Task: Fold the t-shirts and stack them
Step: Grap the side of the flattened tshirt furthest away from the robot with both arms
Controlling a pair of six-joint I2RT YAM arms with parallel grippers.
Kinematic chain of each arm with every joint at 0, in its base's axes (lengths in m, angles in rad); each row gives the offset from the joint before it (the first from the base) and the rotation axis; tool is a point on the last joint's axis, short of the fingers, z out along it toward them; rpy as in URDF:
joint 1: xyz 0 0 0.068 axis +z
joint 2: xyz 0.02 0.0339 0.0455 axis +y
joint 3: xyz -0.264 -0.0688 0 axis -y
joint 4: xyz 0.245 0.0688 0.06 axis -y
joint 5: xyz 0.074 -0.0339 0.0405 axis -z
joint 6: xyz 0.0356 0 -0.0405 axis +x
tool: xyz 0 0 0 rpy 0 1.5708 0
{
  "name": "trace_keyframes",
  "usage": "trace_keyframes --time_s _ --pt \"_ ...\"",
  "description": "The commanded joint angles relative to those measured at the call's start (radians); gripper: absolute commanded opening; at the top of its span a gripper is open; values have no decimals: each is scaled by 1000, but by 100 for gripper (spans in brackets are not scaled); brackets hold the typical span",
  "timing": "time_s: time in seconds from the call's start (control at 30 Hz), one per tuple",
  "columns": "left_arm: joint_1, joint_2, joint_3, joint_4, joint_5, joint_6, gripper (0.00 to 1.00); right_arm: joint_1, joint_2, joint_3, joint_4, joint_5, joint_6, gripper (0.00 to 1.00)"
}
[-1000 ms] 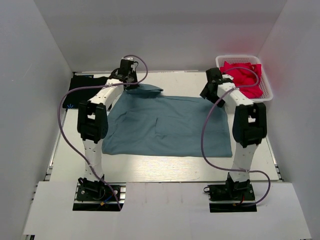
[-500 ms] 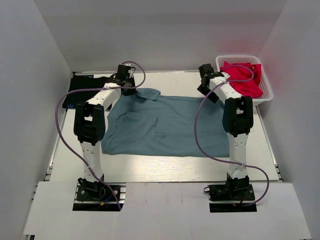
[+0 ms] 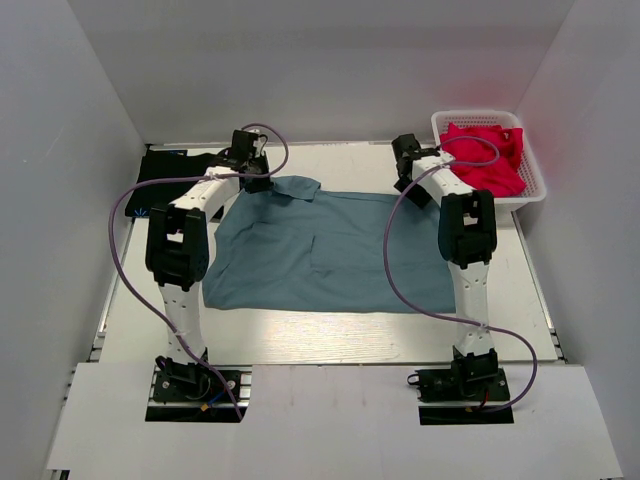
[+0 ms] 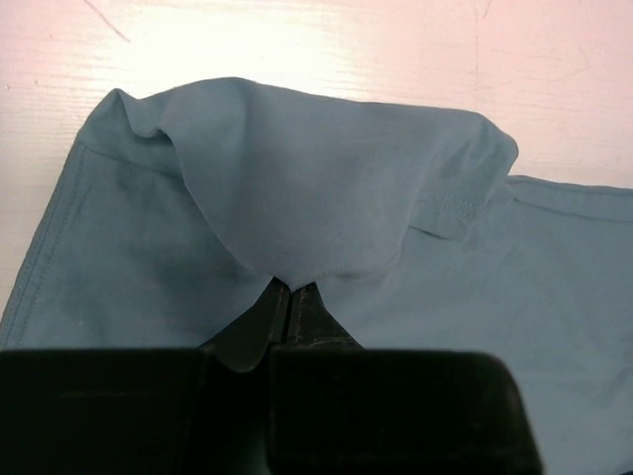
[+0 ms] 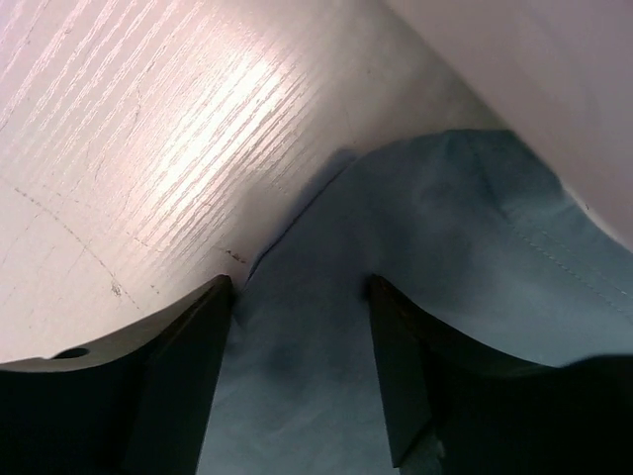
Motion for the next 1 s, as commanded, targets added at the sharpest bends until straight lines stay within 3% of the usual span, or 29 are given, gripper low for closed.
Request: trace_keyframes --time_s 0.0,0.1,0.33,0.53,0.8,0.97 --pt "7 -112 -12 2 25 -4 0 -5 9 0 -38 5 33 62" --pt "7 -136 -35 27 34 -4 0 -5 -12 -32 -33 5 33 56" --pt "7 -196 -65 27 23 -4 0 0 -58 -60 -41 15 24 34" --pt "7 -288 -136 18 -12 -33 0 12 -151 -130 -43 45 10 32" --pt "7 -560 -430 41 -47 -168 0 34 -296 -295 -9 78 -47 20" --pt "7 -725 -608 -46 -80 -286 0 52 -411 -434 29 95 -73 20"
